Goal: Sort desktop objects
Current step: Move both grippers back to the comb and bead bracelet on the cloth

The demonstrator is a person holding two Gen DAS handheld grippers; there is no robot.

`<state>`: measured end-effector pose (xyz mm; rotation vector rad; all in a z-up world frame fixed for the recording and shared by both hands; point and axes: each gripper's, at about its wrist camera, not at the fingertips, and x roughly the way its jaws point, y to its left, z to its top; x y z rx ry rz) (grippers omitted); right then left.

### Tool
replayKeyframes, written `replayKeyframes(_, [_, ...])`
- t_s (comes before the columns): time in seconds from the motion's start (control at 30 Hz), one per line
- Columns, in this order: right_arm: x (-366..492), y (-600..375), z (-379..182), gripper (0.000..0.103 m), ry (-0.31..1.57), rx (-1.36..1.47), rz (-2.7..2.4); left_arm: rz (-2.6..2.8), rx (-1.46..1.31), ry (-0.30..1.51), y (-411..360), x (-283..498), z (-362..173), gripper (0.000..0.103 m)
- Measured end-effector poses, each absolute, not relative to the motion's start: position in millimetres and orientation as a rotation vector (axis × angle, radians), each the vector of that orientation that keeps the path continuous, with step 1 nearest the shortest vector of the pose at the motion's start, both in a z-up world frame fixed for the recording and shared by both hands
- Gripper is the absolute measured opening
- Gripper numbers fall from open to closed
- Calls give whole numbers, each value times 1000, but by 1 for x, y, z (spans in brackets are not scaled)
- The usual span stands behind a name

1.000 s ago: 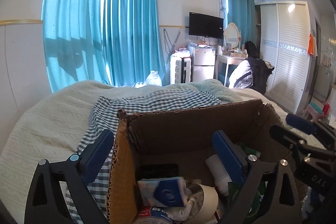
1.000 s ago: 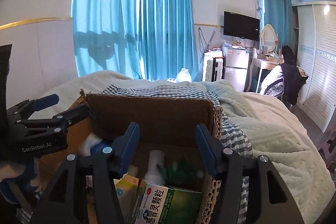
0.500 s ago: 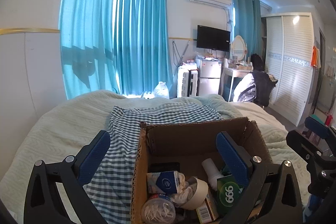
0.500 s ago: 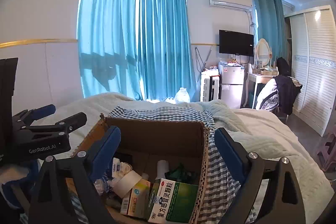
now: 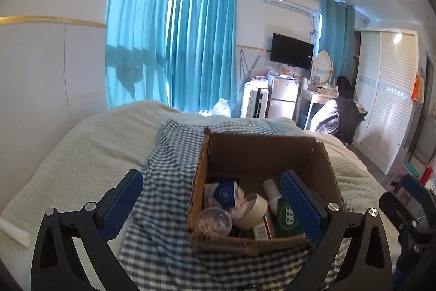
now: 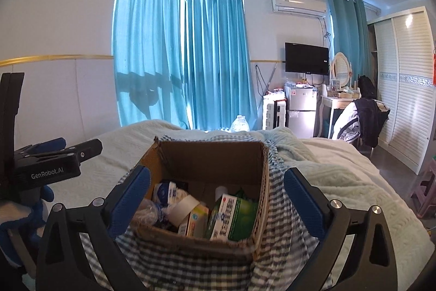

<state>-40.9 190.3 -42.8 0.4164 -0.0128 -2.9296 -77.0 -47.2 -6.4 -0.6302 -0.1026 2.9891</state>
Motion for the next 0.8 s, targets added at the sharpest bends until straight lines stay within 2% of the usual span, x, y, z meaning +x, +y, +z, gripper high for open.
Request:
replayKeyframes(0.37, [-10,185,-111,99,58,597,-2871,2944,-884,-78,-42,-42,-85,103])
replayKeyframes(0.53, [-13,181,-139,97,85,682,-2823,2892,-1024,-34,-31,-36,-126,96])
replayKeyframes(0.6, [-16,177,-149,93,101,709,-2812,2868,-1079,-14,-26,-35,-140,94])
replayKeyframes(0.7, [-21,174,-166,85,130,764,-2799,2829,-1168,1,-19,-35,-161,84])
replayKeyframes(0.77, [-27,172,-176,76,128,818,-2770,2813,-1223,3,-17,-36,-174,82])
replayKeyframes(0.8, [-29,171,-180,76,132,836,-2760,2803,-1263,-4,-17,-38,-182,81])
